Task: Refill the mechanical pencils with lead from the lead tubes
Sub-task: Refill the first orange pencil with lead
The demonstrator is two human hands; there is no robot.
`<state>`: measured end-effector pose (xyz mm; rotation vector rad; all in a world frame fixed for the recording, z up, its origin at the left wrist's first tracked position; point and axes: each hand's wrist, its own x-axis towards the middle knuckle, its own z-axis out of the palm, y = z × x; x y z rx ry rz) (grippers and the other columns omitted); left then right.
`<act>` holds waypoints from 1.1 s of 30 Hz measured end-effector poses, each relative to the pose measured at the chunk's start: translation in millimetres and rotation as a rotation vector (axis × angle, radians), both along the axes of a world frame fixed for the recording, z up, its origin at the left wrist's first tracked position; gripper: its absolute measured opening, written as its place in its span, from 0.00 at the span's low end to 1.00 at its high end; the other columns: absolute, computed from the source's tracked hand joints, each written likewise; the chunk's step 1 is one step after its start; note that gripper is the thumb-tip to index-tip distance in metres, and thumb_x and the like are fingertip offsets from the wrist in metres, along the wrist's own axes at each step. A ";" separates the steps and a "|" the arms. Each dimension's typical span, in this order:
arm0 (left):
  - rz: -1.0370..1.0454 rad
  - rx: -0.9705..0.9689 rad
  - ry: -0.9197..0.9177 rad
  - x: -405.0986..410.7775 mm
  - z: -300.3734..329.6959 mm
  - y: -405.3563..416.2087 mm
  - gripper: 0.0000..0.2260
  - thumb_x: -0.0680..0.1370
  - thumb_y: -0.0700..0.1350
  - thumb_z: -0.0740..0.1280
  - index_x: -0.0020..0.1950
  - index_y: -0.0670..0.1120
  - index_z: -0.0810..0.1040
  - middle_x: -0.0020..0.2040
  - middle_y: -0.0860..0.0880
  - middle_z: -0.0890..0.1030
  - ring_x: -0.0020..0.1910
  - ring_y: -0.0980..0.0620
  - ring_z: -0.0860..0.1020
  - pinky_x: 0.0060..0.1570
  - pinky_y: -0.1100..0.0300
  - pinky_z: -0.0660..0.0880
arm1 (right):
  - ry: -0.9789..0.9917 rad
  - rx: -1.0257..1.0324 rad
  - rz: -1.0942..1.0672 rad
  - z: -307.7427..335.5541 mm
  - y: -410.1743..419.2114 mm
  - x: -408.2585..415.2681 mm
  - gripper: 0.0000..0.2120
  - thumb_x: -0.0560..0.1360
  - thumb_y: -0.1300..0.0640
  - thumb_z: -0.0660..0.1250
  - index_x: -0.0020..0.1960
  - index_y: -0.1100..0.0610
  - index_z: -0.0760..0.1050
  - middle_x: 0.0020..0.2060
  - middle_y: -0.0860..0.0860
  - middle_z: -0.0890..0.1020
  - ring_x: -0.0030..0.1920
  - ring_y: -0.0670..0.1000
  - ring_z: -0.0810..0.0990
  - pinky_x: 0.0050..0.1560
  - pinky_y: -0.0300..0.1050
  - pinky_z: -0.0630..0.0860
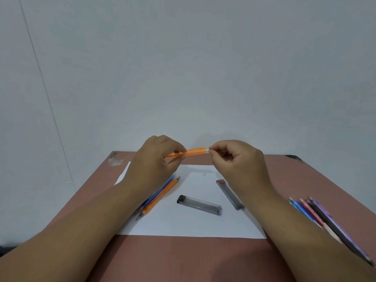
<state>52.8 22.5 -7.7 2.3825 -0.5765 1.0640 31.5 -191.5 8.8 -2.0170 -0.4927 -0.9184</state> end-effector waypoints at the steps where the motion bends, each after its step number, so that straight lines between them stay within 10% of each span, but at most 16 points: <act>1: 0.001 0.001 -0.004 1.0 -0.5 0.3 0.07 0.75 0.42 0.75 0.52 0.51 0.85 0.46 0.55 0.81 0.47 0.52 0.75 0.48 0.59 0.71 | 0.031 0.002 0.006 0.7 -0.3 -0.1 0.05 0.75 0.63 0.73 0.43 0.55 0.85 0.35 0.44 0.82 0.41 0.44 0.79 0.40 0.29 0.71; 11: -0.017 -0.014 -0.006 7.0 -2.9 5.7 0.07 0.75 0.43 0.76 0.51 0.53 0.85 0.45 0.56 0.81 0.47 0.53 0.74 0.48 0.69 0.66 | 0.376 0.172 0.112 1.5 2.2 0.0 0.06 0.79 0.56 0.71 0.44 0.48 0.83 0.33 0.38 0.80 0.39 0.45 0.77 0.44 0.59 0.83; 18: 0.103 -0.052 0.053 7.3 -3.4 5.6 0.04 0.77 0.47 0.73 0.52 0.54 0.85 0.46 0.59 0.78 0.50 0.54 0.74 0.48 0.63 0.69 | 0.368 0.113 0.102 -4.6 -0.5 7.7 0.19 0.81 0.53 0.67 0.71 0.45 0.74 0.42 0.35 0.80 0.48 0.38 0.77 0.53 0.55 0.82; 24: 0.164 -0.137 0.095 8.4 -2.0 11.7 0.03 0.78 0.48 0.72 0.51 0.55 0.84 0.46 0.60 0.77 0.50 0.55 0.74 0.47 0.59 0.73 | 0.318 -0.338 -0.086 -16.8 -4.5 20.8 0.16 0.82 0.55 0.65 0.68 0.47 0.78 0.61 0.43 0.81 0.66 0.50 0.71 0.61 0.37 0.65; 33: 0.160 -0.105 0.086 6.6 0.4 5.9 0.05 0.79 0.48 0.71 0.53 0.54 0.85 0.48 0.59 0.79 0.52 0.55 0.73 0.48 0.60 0.72 | 0.404 -0.574 -0.181 -20.2 8.7 19.9 0.13 0.83 0.49 0.61 0.62 0.42 0.81 0.58 0.39 0.82 0.65 0.52 0.70 0.64 0.52 0.71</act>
